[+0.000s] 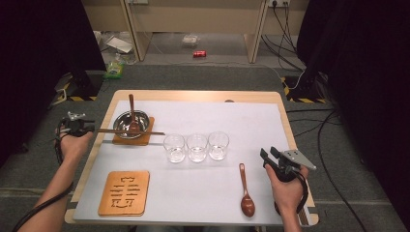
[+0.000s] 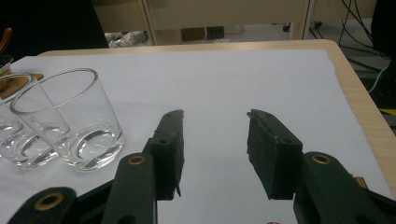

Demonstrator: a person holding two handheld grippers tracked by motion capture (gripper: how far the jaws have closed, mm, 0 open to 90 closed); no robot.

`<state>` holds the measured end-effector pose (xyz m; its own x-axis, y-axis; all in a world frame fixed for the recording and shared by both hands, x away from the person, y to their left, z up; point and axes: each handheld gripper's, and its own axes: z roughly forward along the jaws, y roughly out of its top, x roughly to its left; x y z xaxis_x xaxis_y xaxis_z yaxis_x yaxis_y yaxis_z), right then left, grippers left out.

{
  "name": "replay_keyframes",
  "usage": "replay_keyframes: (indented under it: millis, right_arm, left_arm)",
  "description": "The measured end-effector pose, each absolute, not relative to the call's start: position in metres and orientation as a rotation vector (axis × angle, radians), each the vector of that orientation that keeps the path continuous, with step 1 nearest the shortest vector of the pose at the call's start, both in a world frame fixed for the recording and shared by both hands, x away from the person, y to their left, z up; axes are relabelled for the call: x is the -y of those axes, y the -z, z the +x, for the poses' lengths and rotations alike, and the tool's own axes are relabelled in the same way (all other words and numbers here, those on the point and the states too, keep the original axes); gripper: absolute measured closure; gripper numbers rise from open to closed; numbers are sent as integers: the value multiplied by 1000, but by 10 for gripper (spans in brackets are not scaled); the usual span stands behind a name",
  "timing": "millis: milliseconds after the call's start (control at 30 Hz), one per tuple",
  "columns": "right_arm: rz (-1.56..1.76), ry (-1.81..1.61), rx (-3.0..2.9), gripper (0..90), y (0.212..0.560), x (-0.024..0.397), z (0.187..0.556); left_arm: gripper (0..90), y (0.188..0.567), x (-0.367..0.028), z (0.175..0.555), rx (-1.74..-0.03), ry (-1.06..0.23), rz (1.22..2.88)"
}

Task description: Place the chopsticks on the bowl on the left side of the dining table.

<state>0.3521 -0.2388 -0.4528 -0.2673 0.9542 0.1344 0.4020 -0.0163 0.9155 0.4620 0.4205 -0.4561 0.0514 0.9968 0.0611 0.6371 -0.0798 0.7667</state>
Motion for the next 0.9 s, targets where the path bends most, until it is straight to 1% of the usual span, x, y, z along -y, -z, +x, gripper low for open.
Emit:
replay_keyframes:
  millis: [900]
  right_arm:
    - [1419,-1269,-1702,561,453,239,352]
  left_arm:
    - [895,456,-417,463,-1558,-835,1828]
